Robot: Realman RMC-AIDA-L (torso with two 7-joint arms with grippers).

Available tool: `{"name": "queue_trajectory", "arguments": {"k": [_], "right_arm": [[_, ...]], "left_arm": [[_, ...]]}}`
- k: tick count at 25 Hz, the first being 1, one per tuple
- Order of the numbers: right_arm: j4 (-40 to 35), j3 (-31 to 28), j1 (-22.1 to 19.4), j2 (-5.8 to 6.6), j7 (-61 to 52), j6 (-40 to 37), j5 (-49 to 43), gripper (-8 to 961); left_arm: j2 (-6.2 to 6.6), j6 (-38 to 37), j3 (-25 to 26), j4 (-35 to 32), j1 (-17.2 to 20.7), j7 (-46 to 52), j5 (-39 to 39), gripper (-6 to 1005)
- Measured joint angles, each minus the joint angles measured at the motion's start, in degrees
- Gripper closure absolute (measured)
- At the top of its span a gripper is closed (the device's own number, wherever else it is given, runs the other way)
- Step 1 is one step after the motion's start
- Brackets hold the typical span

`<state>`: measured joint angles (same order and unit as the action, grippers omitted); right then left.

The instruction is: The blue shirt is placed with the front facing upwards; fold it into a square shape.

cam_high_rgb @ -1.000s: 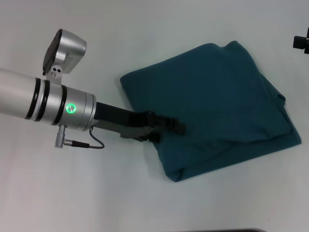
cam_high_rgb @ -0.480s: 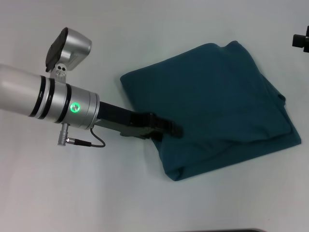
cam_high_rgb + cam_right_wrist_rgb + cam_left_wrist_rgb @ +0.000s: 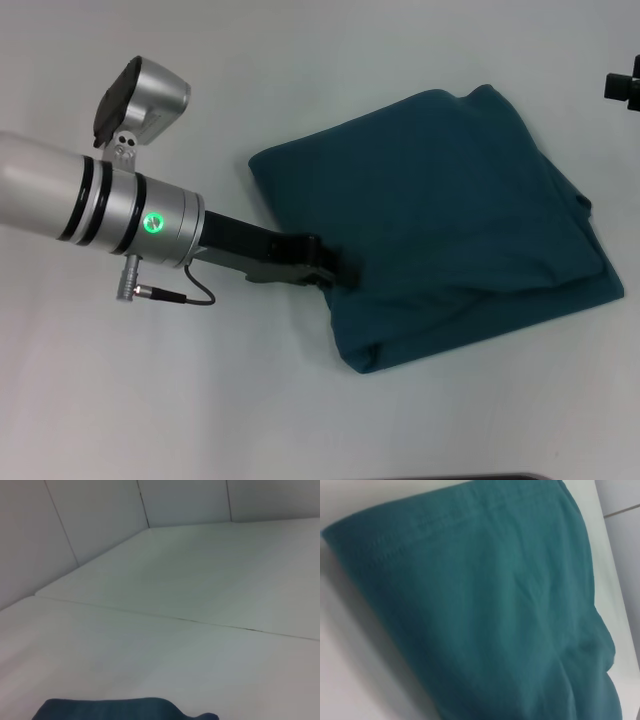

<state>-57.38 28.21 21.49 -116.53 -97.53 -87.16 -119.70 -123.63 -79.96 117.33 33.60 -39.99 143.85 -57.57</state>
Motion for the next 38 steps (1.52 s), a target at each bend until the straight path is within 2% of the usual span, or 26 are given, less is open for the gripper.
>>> {"name": "queue_trajectory", "arguments": {"k": [6, 11, 15, 24, 28, 33, 38], "right_arm": [[0.4, 0.0, -0.1, -0.28, 0.1, 0.2, 0.0, 339], [0.5, 0.0, -0.1, -0.60, 0.1, 0.3, 0.0, 339], [0.6, 0.0, -0.1, -0.74, 0.1, 0.3, 0.1, 340], [0.7, 0.1, 0.1, -1.15, 0.1, 0.5, 0.0, 338], [1.0, 0.5, 0.4, -1.45, 0.1, 1.3, 0.0, 338], [2.3, 0.7, 1.1, -1.51, 0.1, 1.4, 0.0, 338], [3.1, 0.7, 1.6, -1.50, 0.4, 1.4, 0.0, 339]], "left_arm": [[0.92, -0.3, 0.3, 0.4, 0.3, -0.4, 0.0, 782], [1.59, -1.3, 0.5, 1.5, 0.8, -0.5, 0.0, 929], [2.60, -1.8, 0.6, 2.2, 1.2, -0.5, 0.0, 929], [6.75, -2.7, 3.6, 3.5, 2.2, -0.9, 0.0, 927], [8.06, -2.8, 4.9, 3.5, 2.9, -1.4, 0.0, 927], [9.04, -2.9, 6.3, 3.5, 4.0, -2.0, 0.0, 926], [9.13, -3.8, 6.8, 3.6, 4.6, -2.5, 0.0, 926]]}}
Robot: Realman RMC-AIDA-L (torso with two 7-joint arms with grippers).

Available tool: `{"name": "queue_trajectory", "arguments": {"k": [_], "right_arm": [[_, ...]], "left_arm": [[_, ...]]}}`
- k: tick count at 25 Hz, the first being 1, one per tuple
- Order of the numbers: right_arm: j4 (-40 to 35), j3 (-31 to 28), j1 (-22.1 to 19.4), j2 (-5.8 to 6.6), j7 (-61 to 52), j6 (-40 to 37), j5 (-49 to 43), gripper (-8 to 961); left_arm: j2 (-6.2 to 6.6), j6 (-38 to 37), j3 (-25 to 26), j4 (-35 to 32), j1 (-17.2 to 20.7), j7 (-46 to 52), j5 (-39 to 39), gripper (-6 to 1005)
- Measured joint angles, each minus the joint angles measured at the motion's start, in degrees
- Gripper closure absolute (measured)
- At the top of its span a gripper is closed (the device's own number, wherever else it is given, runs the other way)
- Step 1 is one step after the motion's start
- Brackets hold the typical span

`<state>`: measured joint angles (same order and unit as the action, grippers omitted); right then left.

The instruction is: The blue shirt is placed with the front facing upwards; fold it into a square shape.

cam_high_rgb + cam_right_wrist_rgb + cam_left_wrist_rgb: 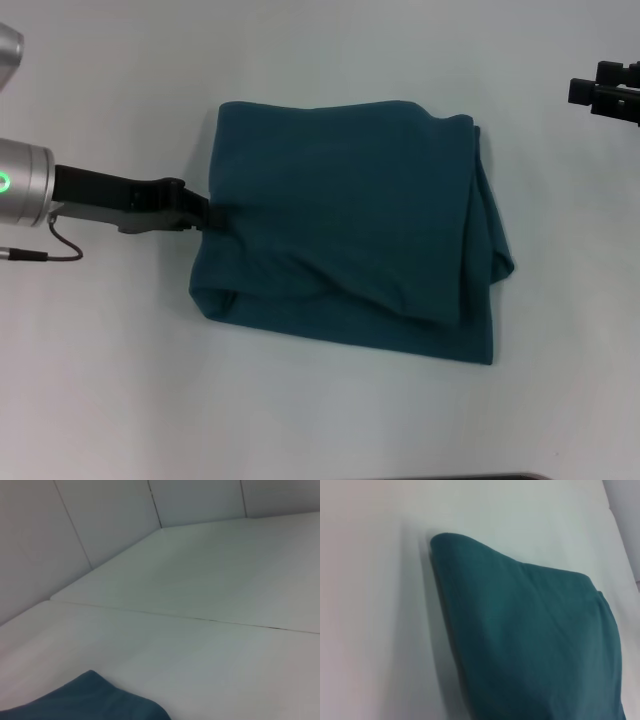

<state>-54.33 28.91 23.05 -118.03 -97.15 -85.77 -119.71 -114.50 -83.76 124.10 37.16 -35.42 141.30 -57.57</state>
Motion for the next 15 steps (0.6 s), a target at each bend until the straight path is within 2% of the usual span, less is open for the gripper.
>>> {"name": "queue_trajectory", "arguments": {"k": [9, 15], "right_arm": [[0.7, 0.2, 0.3, 0.00, 0.3, 0.1, 0.0, 339], [0.7, 0.8, 0.3, -0.07, 0.4, 0.1, 0.0, 338]], "left_arm": [[-0.90, -4.1, 0.1, 0.3, 0.1, -1.0, -0.4, 925], [-0.71, -4.2, 0.5, 0.3, 0.5, -1.5, -0.4, 922]]}}
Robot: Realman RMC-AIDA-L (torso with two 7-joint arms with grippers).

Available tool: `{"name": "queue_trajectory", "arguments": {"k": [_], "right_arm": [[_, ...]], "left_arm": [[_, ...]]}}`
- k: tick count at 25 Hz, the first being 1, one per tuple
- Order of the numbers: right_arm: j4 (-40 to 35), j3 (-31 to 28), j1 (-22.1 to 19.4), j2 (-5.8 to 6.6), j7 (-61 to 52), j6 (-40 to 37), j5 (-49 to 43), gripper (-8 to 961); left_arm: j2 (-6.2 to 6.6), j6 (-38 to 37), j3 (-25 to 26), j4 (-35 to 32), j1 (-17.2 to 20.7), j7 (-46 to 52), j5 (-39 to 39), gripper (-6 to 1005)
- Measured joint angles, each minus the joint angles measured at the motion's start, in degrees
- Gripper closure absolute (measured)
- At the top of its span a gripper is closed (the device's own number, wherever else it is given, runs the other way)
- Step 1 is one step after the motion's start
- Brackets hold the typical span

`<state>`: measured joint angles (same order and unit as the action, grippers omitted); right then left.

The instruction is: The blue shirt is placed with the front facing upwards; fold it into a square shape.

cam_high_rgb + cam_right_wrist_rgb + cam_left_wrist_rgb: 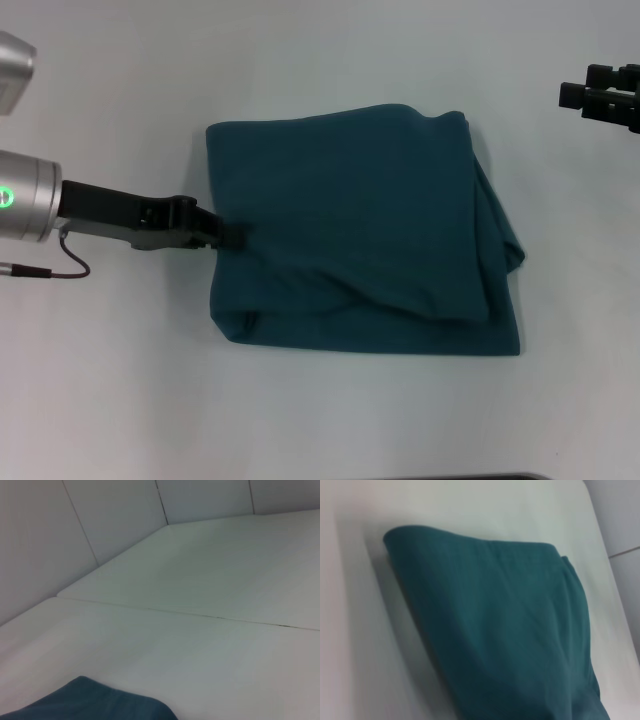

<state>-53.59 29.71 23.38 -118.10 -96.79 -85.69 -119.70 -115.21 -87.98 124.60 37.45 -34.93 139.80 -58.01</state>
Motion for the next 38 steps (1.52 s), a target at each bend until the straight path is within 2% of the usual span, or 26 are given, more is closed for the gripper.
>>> {"name": "queue_trajectory", "arguments": {"k": [7, 11, 15, 20, 23, 28, 32, 38], "right_arm": [[0.0, 1.0, 0.1, 0.18, -1.4, -0.4, -1.5, 331], [0.0, 1.9, 0.2, 0.71, -4.2, -1.5, -3.1, 329], [0.0, 2.6, 0.8, 1.00, -7.7, -4.2, -5.1, 328], [0.0, 3.1, 1.4, 0.96, -10.6, -7.1, -6.6, 327], [0.2, 2.9, 1.6, 0.79, -10.6, -7.6, -6.4, 327], [4.6, 3.7, 3.4, 1.44, -10.0, -7.8, -6.5, 327], [9.0, 4.6, 5.1, 2.27, -9.0, -8.3, -6.6, 327], [9.8, 5.3, 6.6, 1.82, -7.9, -8.2, -6.6, 326]], "left_arm": [[0.17, -0.7, 5.0, 0.7, 1.1, -2.1, 0.1, 910], [-0.04, -0.8, 6.7, 4.4, 3.4, -2.5, 0.0, 753], [-1.45, -2.2, 10.7, 9.0, 5.3, -4.7, -0.3, 589], [-2.54, -5.2, 16.6, 9.3, 5.4, -9.7, -0.4, 365], [-2.77, -6.0, 18.0, 8.9, 5.5, -12.0, -0.4, 224], [-3.01, -6.9, 18.8, 8.0, 5.8, -14.9, -0.5, 90], [-3.35, -7.3, 19.0, 7.9, 6.3, -16.4, -1.4, 92], [-3.50, -7.5, 19.5, 6.3, 6.4, -18.1, -1.9, 95]]}}
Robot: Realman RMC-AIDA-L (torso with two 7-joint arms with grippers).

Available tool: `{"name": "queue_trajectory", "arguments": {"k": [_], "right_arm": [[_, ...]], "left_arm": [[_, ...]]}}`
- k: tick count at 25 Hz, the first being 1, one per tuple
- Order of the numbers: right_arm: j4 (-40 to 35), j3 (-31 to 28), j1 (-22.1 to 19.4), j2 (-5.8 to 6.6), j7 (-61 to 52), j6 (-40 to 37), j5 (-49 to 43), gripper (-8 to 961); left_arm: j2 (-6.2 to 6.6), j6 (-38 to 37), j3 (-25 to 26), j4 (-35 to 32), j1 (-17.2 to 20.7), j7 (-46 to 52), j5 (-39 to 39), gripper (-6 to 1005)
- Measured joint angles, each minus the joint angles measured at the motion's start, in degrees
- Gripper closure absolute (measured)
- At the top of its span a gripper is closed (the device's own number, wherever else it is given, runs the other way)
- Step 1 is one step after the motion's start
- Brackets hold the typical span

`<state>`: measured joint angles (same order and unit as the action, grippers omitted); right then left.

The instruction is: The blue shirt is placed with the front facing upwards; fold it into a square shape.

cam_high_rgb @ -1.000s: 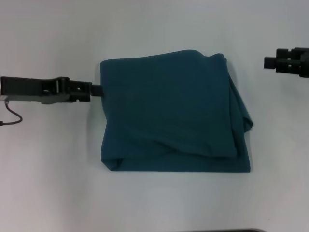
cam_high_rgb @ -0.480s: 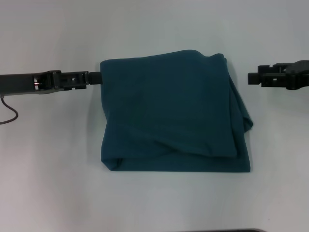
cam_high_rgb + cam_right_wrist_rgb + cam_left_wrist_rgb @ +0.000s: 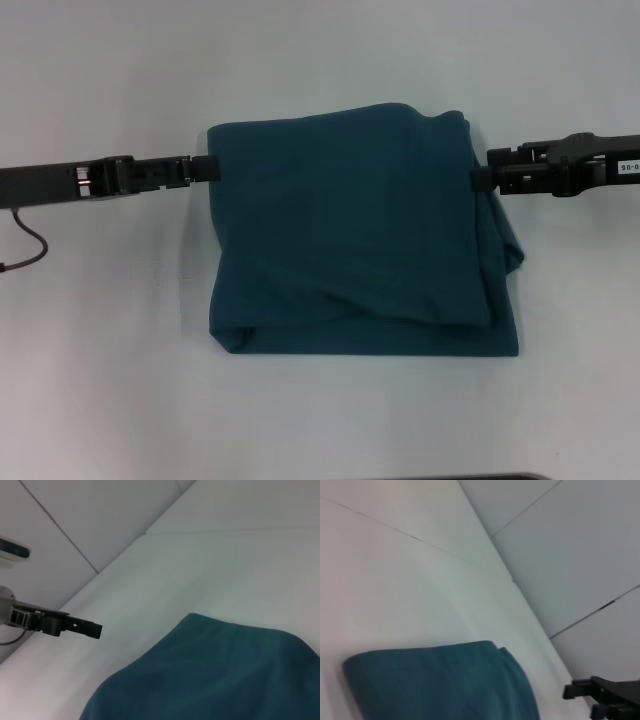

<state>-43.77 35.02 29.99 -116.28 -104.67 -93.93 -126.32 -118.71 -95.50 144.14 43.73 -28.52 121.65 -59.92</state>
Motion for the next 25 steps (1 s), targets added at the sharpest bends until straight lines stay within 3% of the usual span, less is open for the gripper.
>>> {"name": "queue_trajectory", "arguments": {"k": [5, 14, 25], "right_arm": [[0.0, -1.1, 0.2, 0.46, 0.3, 1.4, 0.4, 326], [-0.7, -2.6, 0.4, 0.71, 0.0, 2.7, 0.5, 326], [-0.7, -3.2, 1.4, 0.73, -0.1, 2.9, 0.5, 327]], "left_arm": [[-1.15, -1.6, -0.1, -2.8, -0.1, -5.3, -1.4, 95], [-4.90, -0.7, -1.6, -8.6, -0.3, -13.6, -0.9, 94], [-5.07, 7.5, -6.0, -16.4, 0.0, -18.3, -0.8, 93]]}}
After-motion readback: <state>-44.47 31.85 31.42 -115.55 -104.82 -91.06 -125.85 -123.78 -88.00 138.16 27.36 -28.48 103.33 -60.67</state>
